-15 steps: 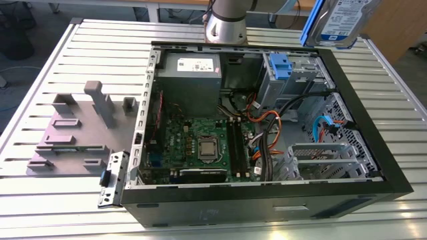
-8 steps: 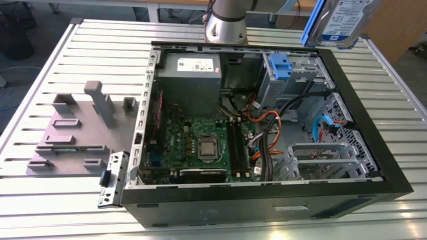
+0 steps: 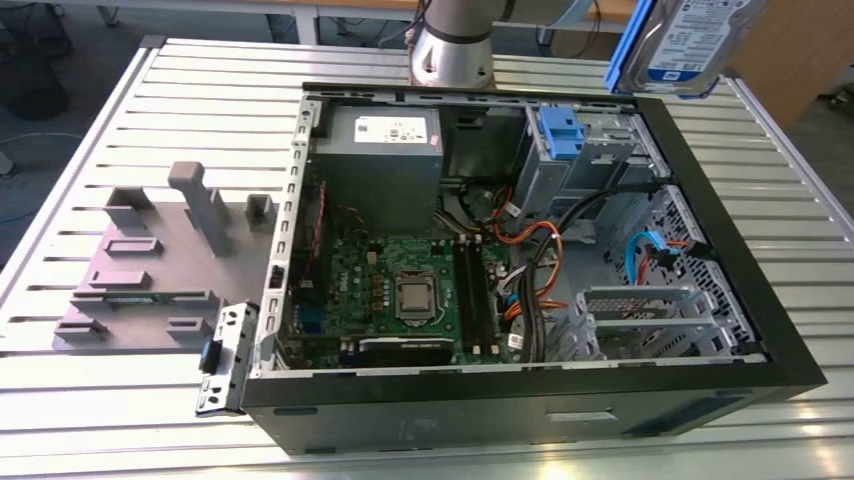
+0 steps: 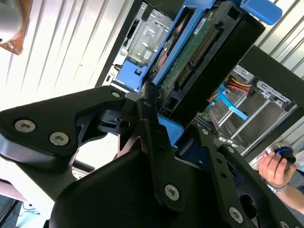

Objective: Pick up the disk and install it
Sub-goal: 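Pick up the disk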

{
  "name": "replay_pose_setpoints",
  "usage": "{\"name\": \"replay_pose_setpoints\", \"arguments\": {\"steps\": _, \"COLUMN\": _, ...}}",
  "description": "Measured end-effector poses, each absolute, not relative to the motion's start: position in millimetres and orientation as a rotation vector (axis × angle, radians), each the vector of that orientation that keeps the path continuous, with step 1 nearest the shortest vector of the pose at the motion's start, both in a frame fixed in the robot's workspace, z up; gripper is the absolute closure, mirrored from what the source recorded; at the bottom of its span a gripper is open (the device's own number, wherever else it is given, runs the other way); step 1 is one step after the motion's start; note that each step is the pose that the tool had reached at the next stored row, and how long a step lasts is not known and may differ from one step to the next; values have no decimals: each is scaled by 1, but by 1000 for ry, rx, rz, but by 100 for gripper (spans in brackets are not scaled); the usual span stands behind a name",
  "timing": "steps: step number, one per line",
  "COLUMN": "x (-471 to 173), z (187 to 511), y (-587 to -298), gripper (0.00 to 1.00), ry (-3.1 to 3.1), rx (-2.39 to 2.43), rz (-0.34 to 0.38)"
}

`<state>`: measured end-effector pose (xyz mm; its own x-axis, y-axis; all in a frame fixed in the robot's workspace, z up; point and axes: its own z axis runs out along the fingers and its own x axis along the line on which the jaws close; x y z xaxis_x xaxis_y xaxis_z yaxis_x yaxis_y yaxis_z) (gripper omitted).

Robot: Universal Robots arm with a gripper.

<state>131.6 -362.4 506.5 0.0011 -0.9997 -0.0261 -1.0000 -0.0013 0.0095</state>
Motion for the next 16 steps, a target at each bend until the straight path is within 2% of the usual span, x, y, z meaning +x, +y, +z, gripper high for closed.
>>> {"name": "replay_pose_setpoints", "arguments": {"steps": 16, "x": 139, "z": 506, "y": -362, "gripper": 63, "ry": 2212, "rx": -2214, "rz": 39}}
